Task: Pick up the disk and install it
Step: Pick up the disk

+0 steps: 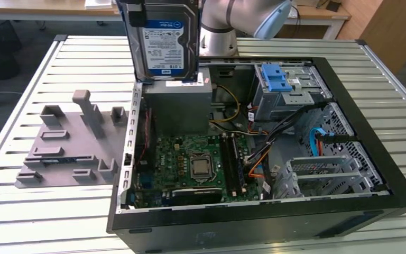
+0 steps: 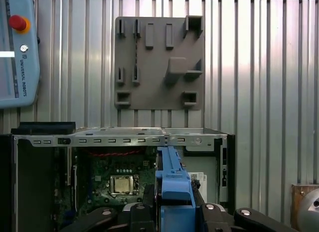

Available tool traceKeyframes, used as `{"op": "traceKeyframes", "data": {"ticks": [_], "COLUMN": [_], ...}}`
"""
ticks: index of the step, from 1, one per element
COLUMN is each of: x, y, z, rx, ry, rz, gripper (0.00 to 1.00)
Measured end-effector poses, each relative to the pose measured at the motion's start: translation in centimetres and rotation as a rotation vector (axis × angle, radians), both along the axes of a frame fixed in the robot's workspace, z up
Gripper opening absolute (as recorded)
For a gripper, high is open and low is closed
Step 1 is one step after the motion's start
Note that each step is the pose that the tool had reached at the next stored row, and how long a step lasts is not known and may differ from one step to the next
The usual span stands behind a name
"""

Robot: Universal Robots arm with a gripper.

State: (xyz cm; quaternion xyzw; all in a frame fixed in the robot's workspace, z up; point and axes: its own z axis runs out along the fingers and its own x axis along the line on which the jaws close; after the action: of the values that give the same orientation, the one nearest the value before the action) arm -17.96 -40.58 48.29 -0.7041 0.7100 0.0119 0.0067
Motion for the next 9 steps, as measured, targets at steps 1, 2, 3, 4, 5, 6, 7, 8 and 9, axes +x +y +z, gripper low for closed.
{"op": "traceKeyframes", "data": {"ticks": [1, 2, 3, 4, 5, 6, 7, 8, 9], "x": [0.08, 0.16, 0.25, 0.34, 0.43, 0.54, 0.64, 0.74, 0.82], "y": [-0.01, -0.02, -0.02, -0.03, -0.05, -0.06, -0.08, -0.09, -0.1], "z": [-0.01, -0.02, -0.03, -0.03, -0.05, -0.05, -0.06, -0.07, -0.09], "rx": [0.0, 0.0001, 0.0, 0.0, 0.0, 0.0, 0.0, 0.0, 0.0001], "ry": [0.0, -0.0001, 0.0, 0.0, -0.0001, 0.0, 0.0, 0.0, -0.0001], "rz": [0.0, 0.0, 0.0, 0.0, 0.0, 0.0, 0.0, 0.0, 0.0], "gripper": [0.36, 0.36, 0.36, 0.36, 0.36, 0.36, 0.36, 0.36, 0.36]}}
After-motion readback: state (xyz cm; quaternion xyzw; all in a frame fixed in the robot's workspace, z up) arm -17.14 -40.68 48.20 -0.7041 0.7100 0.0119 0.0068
